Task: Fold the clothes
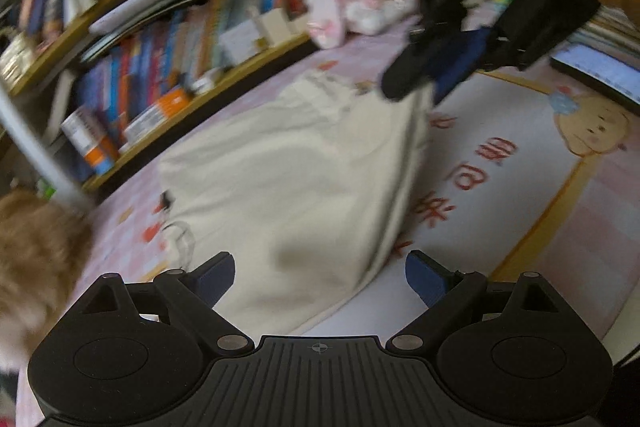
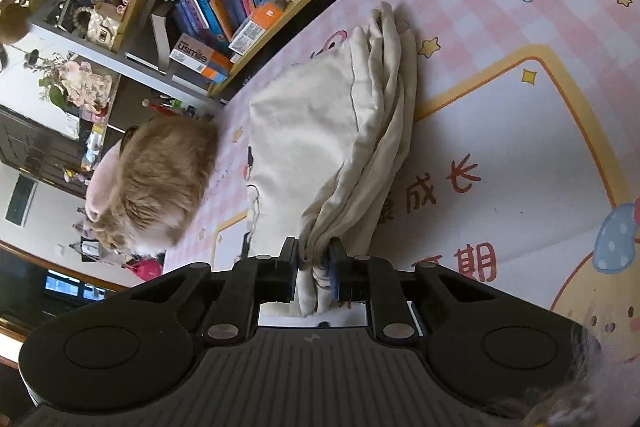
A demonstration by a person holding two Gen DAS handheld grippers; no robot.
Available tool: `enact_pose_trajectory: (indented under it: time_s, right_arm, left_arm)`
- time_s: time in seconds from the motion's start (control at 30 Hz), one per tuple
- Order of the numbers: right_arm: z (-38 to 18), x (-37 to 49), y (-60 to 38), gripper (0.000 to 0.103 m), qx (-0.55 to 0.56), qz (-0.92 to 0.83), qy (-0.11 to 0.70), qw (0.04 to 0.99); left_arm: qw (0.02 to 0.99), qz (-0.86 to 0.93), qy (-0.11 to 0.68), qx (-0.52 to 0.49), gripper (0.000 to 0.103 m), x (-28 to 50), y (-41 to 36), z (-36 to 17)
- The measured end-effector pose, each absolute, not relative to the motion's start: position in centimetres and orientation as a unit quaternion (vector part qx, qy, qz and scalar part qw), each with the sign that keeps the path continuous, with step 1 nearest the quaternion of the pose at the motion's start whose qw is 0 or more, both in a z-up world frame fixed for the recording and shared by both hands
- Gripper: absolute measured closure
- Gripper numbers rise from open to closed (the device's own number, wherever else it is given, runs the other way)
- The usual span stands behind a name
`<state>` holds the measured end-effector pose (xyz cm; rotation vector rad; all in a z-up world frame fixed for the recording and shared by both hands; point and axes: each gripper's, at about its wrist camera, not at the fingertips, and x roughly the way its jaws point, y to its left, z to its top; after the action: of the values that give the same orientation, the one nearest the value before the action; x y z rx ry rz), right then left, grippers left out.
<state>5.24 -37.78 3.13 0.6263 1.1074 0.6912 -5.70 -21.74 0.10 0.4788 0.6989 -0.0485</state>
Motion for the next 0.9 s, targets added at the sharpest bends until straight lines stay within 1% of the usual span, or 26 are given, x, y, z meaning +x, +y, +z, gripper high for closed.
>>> enact_pose_trajectory:
  time_s: [0.1,0.13,0.17,0.2,0.23,0.27,0.33,0.37,0.4,0.5,0.57,0.7,0.83,0.9]
  right_arm:
    - [2.8,5.2,-37.8,0.088,0.289,0.313,0.51,0.748]
    - [2.8,5.2,-37.8,0.088,0.289,0.313,0.51,0.748]
    - [2.9,5.1,-37.8,0.088,0.286,0.313,0.509,0.749]
    - [2.9,5.1,-37.7,0.088,0.28,0.314,0.508,0.752]
    - [3.0,5.0,-37.7,0.088,0.271,0.315,0.506,0.756]
    - [3.2,4.9,-37.6,0.086,0.257,0.317,0.504,0.761]
    - [3.7,4.5,-37.4,0.081,0.204,0.325,0.493,0.781]
    - [4.0,4.3,-37.2,0.072,0.171,0.331,0.485,0.791]
    - [4.4,3.8,-36.9,0.06,0.126,0.339,0.472,0.804]
    - [5.4,1.7,-35.3,0.044,-0.06,0.375,0.407,0.831]
    - [5.0,-0.1,-33.9,0.039,-0.184,0.4,0.359,0.823]
    - [3.3,-3.1,-31.3,0.038,-0.397,0.43,0.253,0.771]
    - [0.9,-4.1,-29.2,0.038,-0.511,0.429,0.166,0.726]
    - [-0.3,-4.5,-28.6,0.042,-0.563,0.432,0.12,0.694]
  left_arm:
    - [0.909,-0.036,0.336,0.243,0.009,-5.2,-22.8,-0.2]
    - [0.91,-0.037,0.335,0.242,0.011,-4.9,-22.9,-0.3]
    - [0.911,-0.038,0.333,0.241,0.017,-4.7,-23.0,-0.3]
    - [0.911,-0.038,0.335,0.235,0.02,-4.4,-22.9,-0.3]
    - [0.912,-0.035,0.34,0.227,0.027,-4.2,-22.6,-0.2]
    - [0.913,-0.031,0.343,0.22,0.03,-4.0,-22.3,-0.1]
    - [0.915,-0.027,0.343,0.209,0.031,-3.8,-21.7,0.2]
    - [0.917,-0.027,0.341,0.206,0.031,-3.8,-21.5,0.4]
    - [0.918,-0.028,0.339,0.203,0.03,-3.8,-21.4,0.6]
    - [0.921,-0.028,0.334,0.197,0.03,-3.8,-21.1,1.1]
    - [0.923,-0.03,0.332,0.191,0.03,-3.8,-21.0,1.2]
    - [0.926,-0.035,0.332,0.176,0.03,-3.7,-20.5,1.4]
    - [0.928,-0.038,0.33,0.169,0.029,-4.0,-20.2,1.3]
    - [0.927,-0.038,0.33,0.173,0.029,-4.2,-20.2,1.2]
